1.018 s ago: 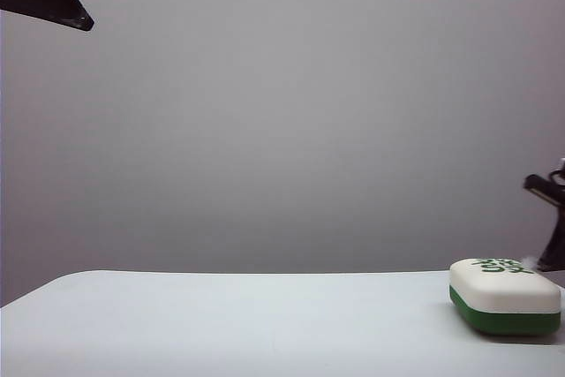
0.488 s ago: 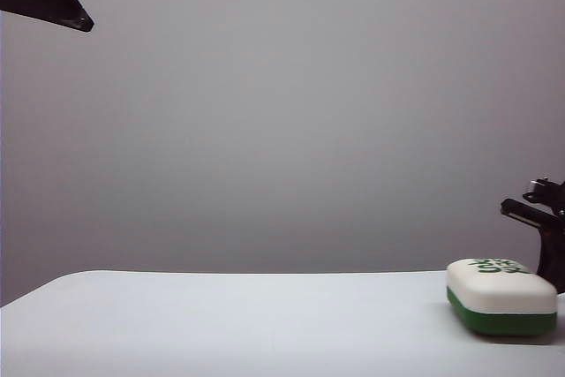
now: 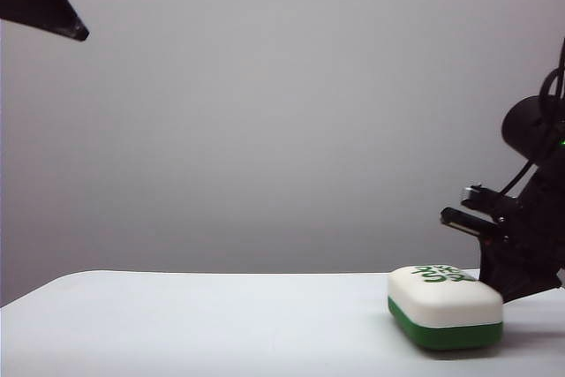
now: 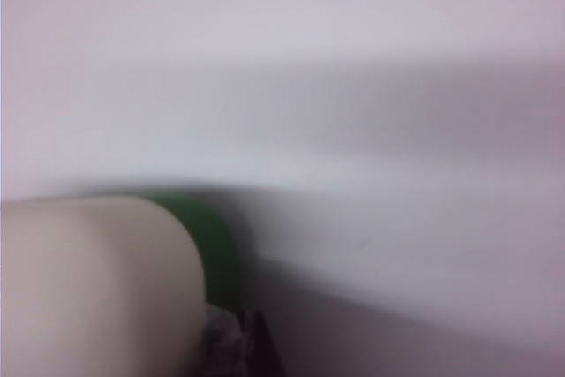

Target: Move the foam mahjong from the right side of the table to the left side of the table.

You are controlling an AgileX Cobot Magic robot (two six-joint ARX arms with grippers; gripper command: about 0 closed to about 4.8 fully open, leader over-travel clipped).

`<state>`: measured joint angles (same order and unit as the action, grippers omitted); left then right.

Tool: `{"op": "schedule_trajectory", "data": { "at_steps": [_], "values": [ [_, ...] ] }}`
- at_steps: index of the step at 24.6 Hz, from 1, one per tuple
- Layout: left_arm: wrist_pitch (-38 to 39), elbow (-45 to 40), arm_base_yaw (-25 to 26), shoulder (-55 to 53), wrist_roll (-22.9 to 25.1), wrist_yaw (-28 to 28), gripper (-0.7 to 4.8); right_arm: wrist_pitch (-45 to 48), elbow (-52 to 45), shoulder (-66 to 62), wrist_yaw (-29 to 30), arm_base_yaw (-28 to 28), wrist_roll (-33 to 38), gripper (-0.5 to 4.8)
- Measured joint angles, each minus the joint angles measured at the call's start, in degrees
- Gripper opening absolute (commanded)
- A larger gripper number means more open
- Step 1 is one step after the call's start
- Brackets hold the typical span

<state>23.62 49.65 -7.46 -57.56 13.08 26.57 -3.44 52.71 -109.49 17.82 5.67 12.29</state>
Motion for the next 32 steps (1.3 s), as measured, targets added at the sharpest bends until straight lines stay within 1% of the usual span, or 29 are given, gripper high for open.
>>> {"op": "schedule_trajectory", "data": {
  "at_steps": [4, 7, 13, 15, 18, 22, 32],
  "values": [
    [5.18, 0.0, 0.0, 0.0, 0.0, 0.02, -0.05, -2.93, -0.02, 0.0, -0.04, 0.87, 0.04, -0.05],
    [7.17, 0.0, 0.0, 0.0, 0.0, 0.02, -0.05, -4.0, -0.04, -0.02, -0.13, 1.92, 0.15, -0.05],
    [9.64, 0.0, 0.0, 0.04, 0.0, 0.02, -0.05, -3.13, -0.04, -0.02, -0.04, 7.1, 2.8, -0.05],
    [11.06, 0.0, -0.02, 0.2, -0.02, 0.02, -0.05, -2.12, -0.02, -0.02, -0.04, 8.44, 4.09, -0.05],
    [14.62, 0.0, 0.0, 1.01, 0.02, 0.02, -0.05, -0.9, -0.02, -0.02, -0.13, 12.04, 6.58, -0.05],
    [15.69, 0.0, 0.0, 1.92, 0.0, 0.02, -0.05, -0.22, -0.02, -0.04, -0.15, 14.4, 8.07, -0.05],
    [20.87, 0.04, -0.02, 5.86, 0.0, 0.02, -0.05, 1.25, -0.02, -0.15, -0.28, 21.18, 14.99, -0.05]
  ]
}}
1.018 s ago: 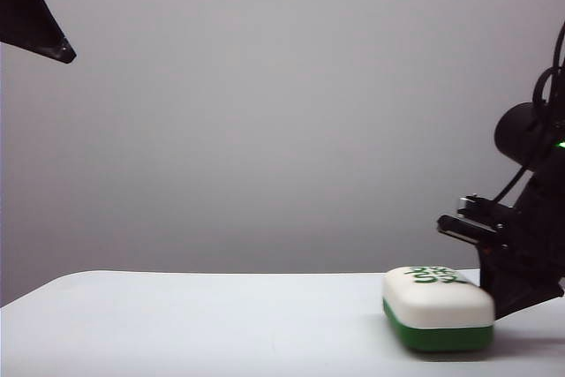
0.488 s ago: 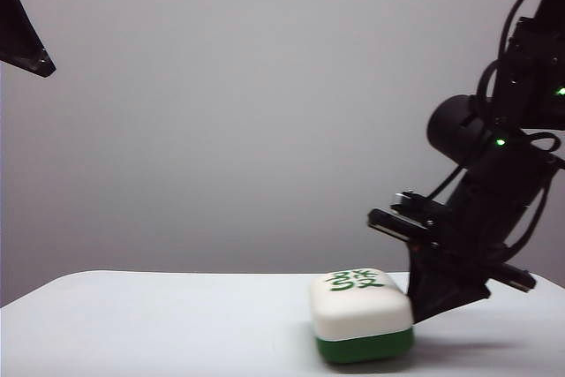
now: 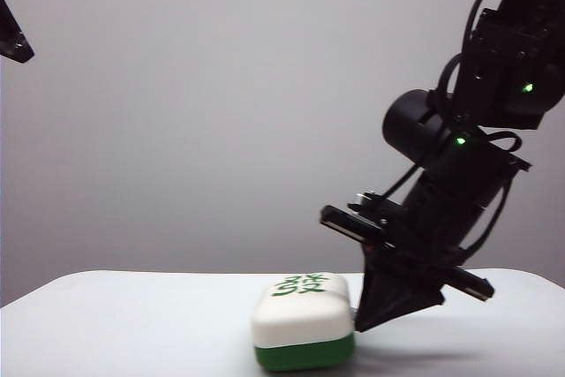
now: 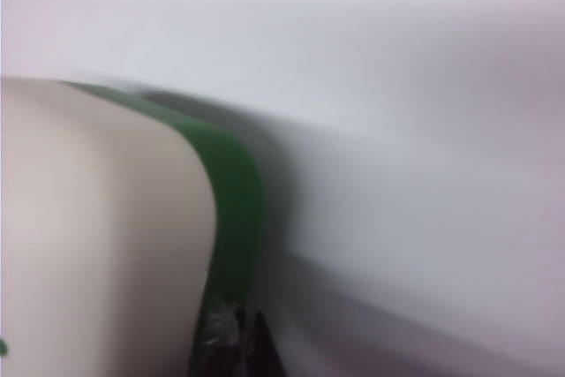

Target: Move the foam mahjong from the right side of the table to the left side of the table.

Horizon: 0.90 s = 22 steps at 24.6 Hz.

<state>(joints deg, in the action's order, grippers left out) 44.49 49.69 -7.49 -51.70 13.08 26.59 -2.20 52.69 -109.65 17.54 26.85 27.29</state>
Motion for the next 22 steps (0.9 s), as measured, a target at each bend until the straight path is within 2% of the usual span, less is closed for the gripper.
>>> {"op": "schedule_trajectory", "data": {
  "at_steps": [3, 7, 16, 22],
  "values": [
    [4.79, 1.07, 0.0, 0.85, 0.0, 0.0, -0.05, 2.67, 0.02, -0.02, -0.13, 3.23, 4.2, -0.05],
    [7.69, 1.22, 0.0, 1.79, 0.0, 0.02, -0.05, 2.75, 2.16, -1.27, -0.15, 5.66, 6.03, -0.05],
    [12.24, 1.36, 0.0, 4.79, 0.0, 0.02, -0.05, -4.04, 17.51, -10.58, 1.42, 13.07, 10.4, -0.05],
    [14.73, 1.38, 0.0, 6.58, -0.02, 0.02, -0.05, -4.76, 22.1, -12.81, 1.51, 16.35, 12.37, -0.05]
  ]
}}
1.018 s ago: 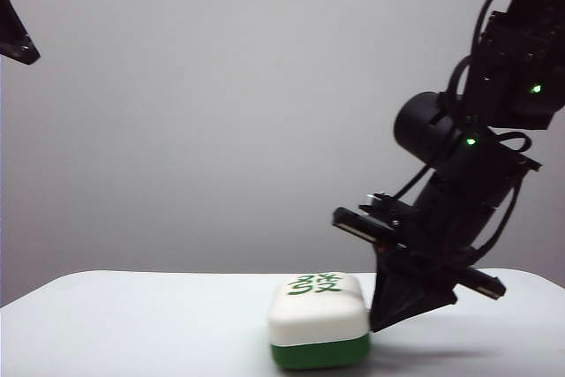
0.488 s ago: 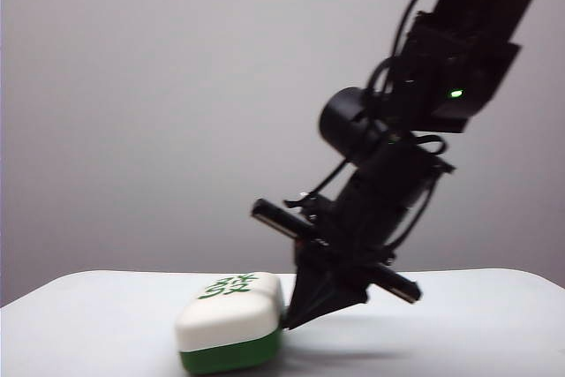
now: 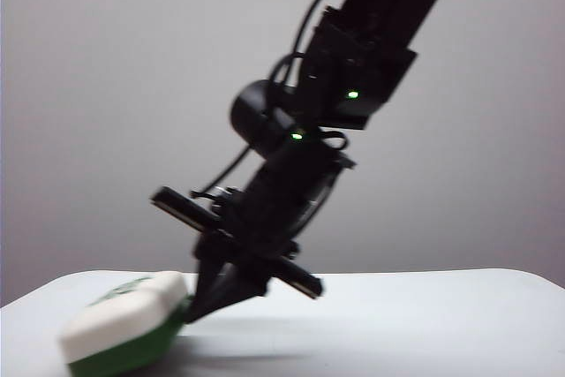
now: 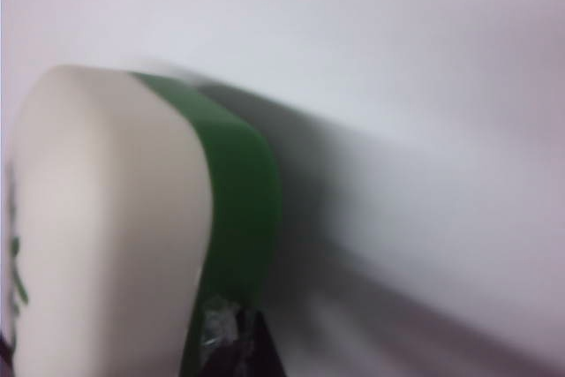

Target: Move the foam mahjong from the right side of the table to the left side of the table.

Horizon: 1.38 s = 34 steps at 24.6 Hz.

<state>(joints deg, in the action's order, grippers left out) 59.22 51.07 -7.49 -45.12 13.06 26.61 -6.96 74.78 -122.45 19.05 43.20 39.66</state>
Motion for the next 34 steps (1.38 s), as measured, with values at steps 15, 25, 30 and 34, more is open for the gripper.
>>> {"op": "schedule_trajectory", "data": {
  "at_steps": [15, 25, 30, 34],
  "values": [
    [8.46, 0.02, -0.02, 1.84, -1.11, -2.78, -0.05, -2.43, 9.14, -8.07, 1.62, 4.24, 3.61, -0.05],
    [9.27, 0.04, 0.0, 2.32, -1.11, -7.32, -0.05, -10.14, 9.03, -5.31, 0.55, 1.95, -0.28, -0.05],
    [9.29, 0.07, 0.0, 3.13, -1.11, -9.73, -0.05, -18.51, 9.29, 2.12, 0.09, -0.44, -10.25, -0.05],
    [8.24, 0.04, -0.02, 3.15, -1.14, -11.56, -0.05, -26.4, 9.05, 9.4, -2.47, -1.84, -19.39, -0.05]
  ]
}}
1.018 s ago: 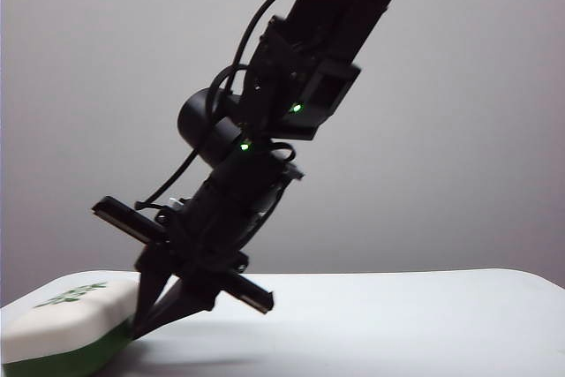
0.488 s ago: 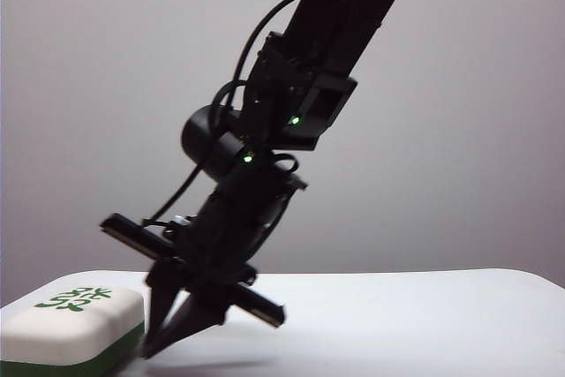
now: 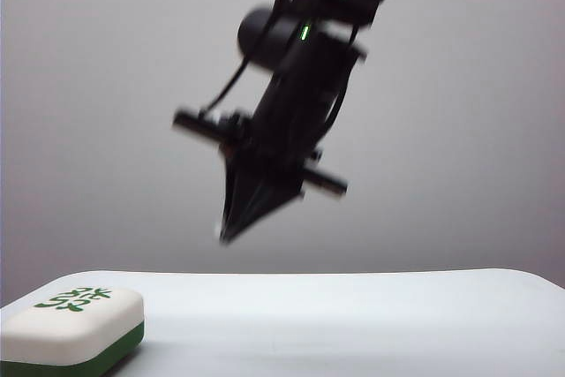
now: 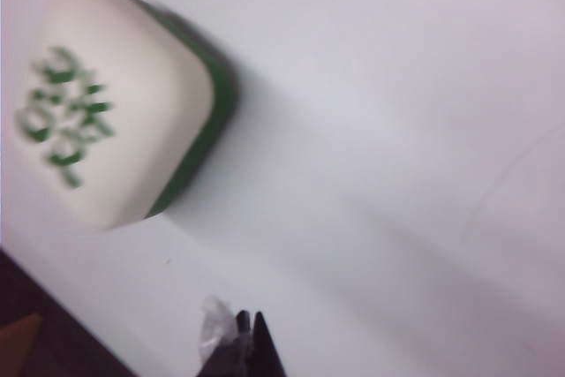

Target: Move the foam mahjong from the right side of the table to the left side of the table.

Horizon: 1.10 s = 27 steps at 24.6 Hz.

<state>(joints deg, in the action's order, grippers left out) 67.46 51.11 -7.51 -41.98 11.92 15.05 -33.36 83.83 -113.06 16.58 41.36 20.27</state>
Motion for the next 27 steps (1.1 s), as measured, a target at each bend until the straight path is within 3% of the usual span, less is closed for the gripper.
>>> {"op": "schedule_trajectory", "data": {
  "at_steps": [7, 12, 15, 21, 25, 27],
  "values": [
    [-7.26, -0.04, 0.02, 1.99, -1.36, -5.68, -0.05, -0.85, 0.02, 13.2, -1.92, -3.69, -3.8, -0.05],
    [-15.52, -1.55, 0.02, 9.2, -1.46, -8.46, -0.05, -2.08, -0.04, 25.03, -5.16, -9.79, -6.51, -0.05],
    [-22.4, -6.99, 0.02, 15.39, -3.82, -8.68, -0.05, -2.58, -0.2, 31.76, -7.23, -15.1, -8.79, -0.05],
    [-26.56, -14.53, 0.02, 23.82, -5.53, -11.82, -0.05, -1.46, -11.96, 45.94, -7.8, -23.78, -9.55, -0.05],
    [-29.2, -17.22, 0.0, 26.75, -6.67, -12.59, -0.05, 4.31, -24.59, 59.65, -7.85, -30.88, -9.66, -0.05],
    [-31.21, -17.66, 0.0, 27.17, -9.11, -12.55, -0.05, 5.05, -29.66, 64.0, -7.89, -33.07, -9.66, -0.05]
  ]
}}
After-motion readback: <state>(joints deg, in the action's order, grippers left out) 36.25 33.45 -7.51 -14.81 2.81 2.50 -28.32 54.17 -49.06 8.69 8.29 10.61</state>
